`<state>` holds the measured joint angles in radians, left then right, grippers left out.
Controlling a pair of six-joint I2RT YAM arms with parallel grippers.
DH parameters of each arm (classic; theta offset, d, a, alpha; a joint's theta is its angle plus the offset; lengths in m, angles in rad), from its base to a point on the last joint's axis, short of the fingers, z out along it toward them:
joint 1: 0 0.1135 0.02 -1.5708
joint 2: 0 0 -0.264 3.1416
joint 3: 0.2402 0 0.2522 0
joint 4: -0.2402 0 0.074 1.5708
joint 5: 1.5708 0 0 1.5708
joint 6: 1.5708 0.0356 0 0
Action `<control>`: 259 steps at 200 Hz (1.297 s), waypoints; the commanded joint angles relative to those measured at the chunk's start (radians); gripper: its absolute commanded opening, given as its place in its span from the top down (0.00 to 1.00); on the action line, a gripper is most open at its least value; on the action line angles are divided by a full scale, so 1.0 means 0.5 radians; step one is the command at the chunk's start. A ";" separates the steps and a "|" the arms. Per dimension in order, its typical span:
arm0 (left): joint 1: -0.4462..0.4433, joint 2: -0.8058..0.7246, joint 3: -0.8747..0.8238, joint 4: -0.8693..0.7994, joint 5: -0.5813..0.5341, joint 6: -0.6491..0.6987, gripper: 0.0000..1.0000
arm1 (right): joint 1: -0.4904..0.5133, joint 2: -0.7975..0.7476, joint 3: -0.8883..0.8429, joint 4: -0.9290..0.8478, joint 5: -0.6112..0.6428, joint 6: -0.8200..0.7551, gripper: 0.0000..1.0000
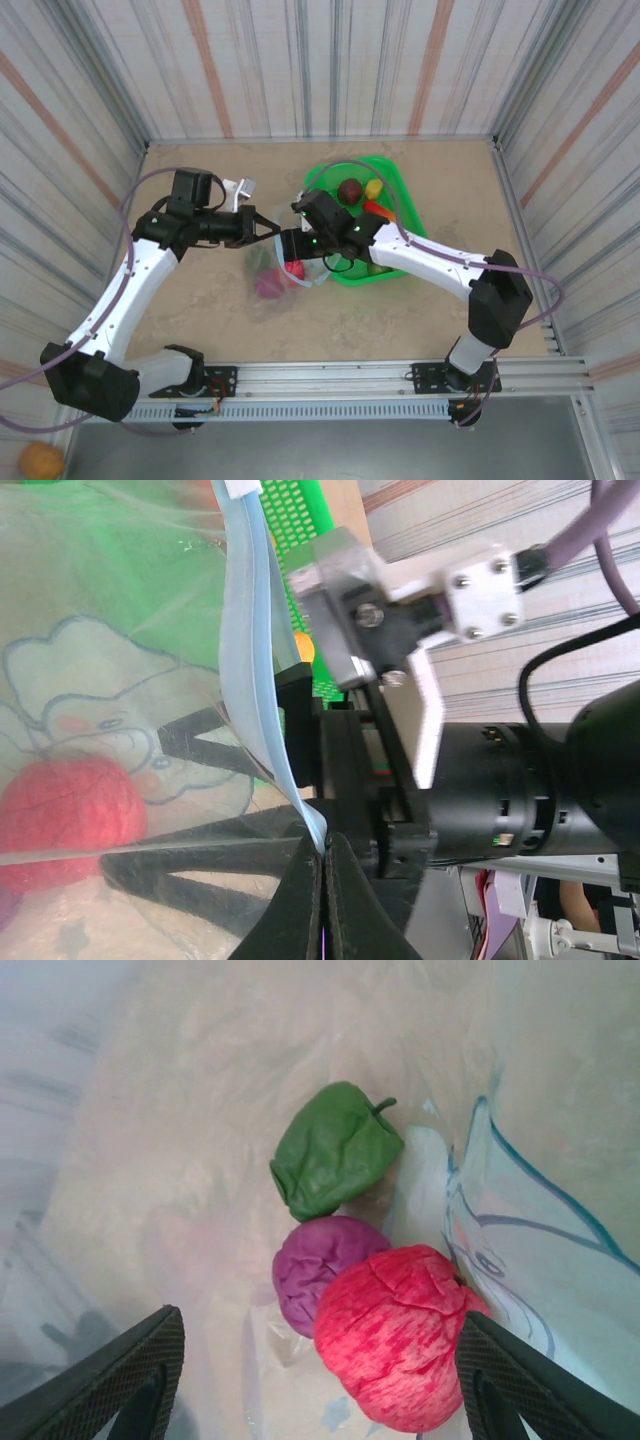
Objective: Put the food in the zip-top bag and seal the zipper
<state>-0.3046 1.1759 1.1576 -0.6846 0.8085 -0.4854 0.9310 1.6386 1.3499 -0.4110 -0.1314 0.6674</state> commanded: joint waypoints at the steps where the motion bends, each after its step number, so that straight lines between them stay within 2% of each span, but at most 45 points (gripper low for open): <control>1: 0.002 -0.048 0.050 -0.068 -0.037 0.074 1.00 | 0.003 -0.132 -0.021 0.018 0.004 -0.036 0.33; 38: 0.003 -0.065 0.085 -0.146 -0.129 0.126 1.00 | -0.019 -0.288 -0.031 -0.013 0.038 -0.048 0.43; 64: 0.002 -0.083 0.095 -0.193 -0.185 0.154 1.00 | -0.075 -0.412 -0.030 -0.089 0.096 -0.076 0.46; 129: -0.067 -0.073 0.104 -0.260 -0.237 0.167 1.00 | -0.463 -0.500 -0.046 -0.261 0.159 -0.180 0.49; 160: -0.084 -0.070 0.118 -0.272 -0.250 0.158 1.00 | -0.704 -0.299 0.077 -0.359 0.181 -0.259 0.47; 193: -0.099 -0.069 0.118 -0.293 -0.263 0.162 1.00 | -0.906 0.031 0.218 -0.326 0.059 -0.303 0.44; 259: -0.103 -0.042 0.156 -0.333 -0.282 0.210 1.00 | -1.030 0.660 0.661 -0.312 0.042 -0.321 0.37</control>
<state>-0.3492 1.1538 1.1976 -0.8181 0.6781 -0.4141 0.4328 1.8973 1.6012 -0.5495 -0.0910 0.5365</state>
